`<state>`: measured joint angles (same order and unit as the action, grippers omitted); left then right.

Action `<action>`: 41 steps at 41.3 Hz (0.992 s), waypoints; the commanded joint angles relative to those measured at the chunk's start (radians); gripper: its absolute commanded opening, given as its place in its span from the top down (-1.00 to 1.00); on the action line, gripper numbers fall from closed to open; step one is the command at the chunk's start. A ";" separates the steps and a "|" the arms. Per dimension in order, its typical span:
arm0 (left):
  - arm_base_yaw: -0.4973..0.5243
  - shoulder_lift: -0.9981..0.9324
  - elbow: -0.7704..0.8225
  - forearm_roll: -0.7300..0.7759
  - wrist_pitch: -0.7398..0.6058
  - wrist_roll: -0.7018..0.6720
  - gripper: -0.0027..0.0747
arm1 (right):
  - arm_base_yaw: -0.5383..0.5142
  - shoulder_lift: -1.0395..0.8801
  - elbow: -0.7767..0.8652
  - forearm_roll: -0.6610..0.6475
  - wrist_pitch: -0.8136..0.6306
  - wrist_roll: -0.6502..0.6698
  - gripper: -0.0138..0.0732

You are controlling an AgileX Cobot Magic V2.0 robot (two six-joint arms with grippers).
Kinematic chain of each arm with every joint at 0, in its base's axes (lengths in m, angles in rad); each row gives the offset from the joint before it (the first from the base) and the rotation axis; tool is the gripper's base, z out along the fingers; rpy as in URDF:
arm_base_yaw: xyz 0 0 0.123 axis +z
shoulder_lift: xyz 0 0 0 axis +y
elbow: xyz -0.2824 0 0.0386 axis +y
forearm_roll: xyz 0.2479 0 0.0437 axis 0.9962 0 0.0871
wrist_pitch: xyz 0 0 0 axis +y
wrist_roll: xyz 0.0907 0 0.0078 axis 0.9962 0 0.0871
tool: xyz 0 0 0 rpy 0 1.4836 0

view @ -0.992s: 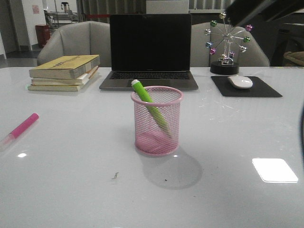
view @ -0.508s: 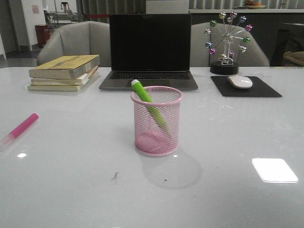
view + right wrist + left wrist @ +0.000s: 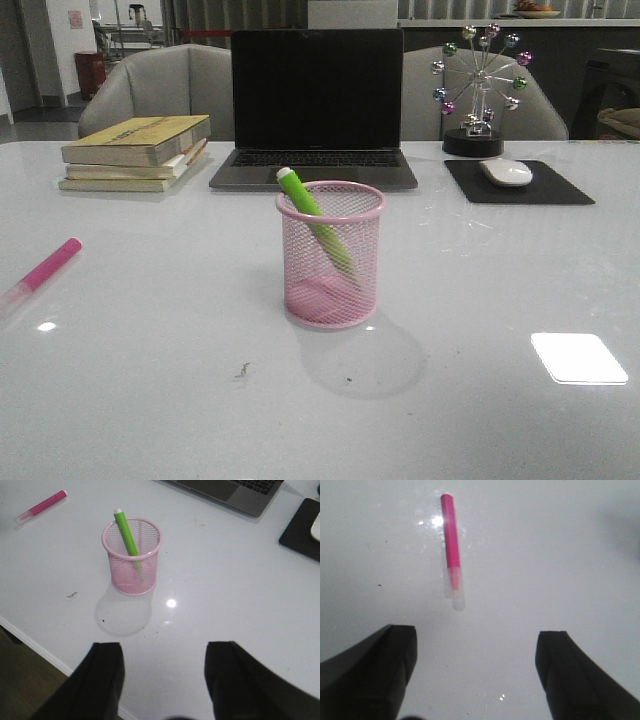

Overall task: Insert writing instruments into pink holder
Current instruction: 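Move the left gripper down toward the pink marker, then grasp the pink marker upright with the left gripper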

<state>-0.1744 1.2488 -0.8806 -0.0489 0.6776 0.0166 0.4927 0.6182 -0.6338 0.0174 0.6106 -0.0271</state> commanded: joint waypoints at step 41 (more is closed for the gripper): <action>0.064 0.781 -0.647 -0.003 -0.018 -0.007 -0.49 | -0.006 -0.002 -0.027 0.004 -0.074 -0.008 -0.41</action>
<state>-0.1142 2.0690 -1.4728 -0.0489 0.6768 0.0150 0.4927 0.6182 -0.6338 0.0174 0.6106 -0.0271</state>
